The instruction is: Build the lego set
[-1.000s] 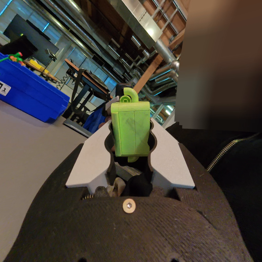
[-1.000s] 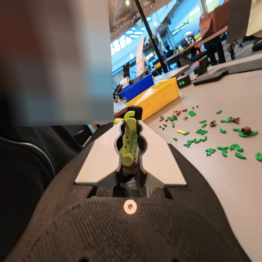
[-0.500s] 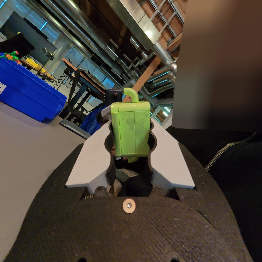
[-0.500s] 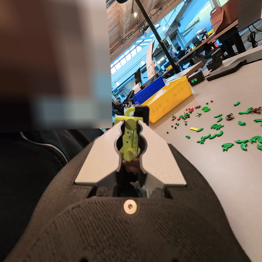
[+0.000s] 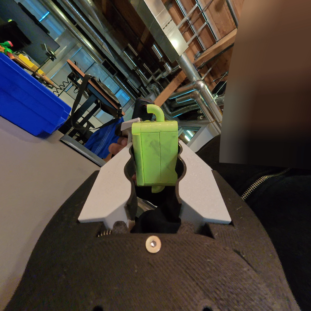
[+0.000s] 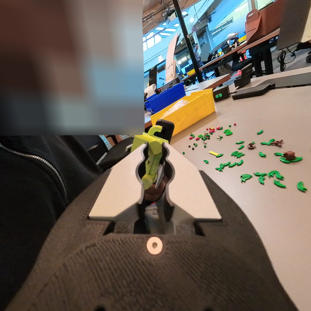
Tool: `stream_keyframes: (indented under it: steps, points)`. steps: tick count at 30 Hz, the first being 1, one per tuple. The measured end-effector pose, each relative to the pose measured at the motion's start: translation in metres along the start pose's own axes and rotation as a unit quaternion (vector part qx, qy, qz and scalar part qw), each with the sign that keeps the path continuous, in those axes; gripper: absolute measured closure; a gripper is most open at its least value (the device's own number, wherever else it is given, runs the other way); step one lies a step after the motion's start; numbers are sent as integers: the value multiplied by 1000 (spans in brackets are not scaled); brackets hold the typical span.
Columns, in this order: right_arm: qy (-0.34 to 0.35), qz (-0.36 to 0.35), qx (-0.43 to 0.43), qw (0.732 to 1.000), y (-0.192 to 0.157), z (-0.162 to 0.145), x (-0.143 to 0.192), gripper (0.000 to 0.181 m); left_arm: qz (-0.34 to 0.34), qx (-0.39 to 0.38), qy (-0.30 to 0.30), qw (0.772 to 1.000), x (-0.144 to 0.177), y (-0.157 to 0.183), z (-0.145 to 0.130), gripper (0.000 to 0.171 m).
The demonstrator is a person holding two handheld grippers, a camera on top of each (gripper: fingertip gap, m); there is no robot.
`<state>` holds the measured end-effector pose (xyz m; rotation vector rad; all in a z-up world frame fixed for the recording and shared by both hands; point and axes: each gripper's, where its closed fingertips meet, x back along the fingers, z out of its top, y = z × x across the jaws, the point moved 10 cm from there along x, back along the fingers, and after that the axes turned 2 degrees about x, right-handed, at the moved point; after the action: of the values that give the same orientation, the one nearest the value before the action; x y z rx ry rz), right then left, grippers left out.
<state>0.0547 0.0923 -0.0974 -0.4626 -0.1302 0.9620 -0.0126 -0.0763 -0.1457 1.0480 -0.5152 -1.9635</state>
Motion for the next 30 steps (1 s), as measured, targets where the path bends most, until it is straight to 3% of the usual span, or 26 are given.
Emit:
stream_keyframes:
  steps: [30]
  points:
    - [-57, -26, 115, 991, -7, 6, 3, 167, -8, 18, -29, 999, -3, 0, -2, 128]
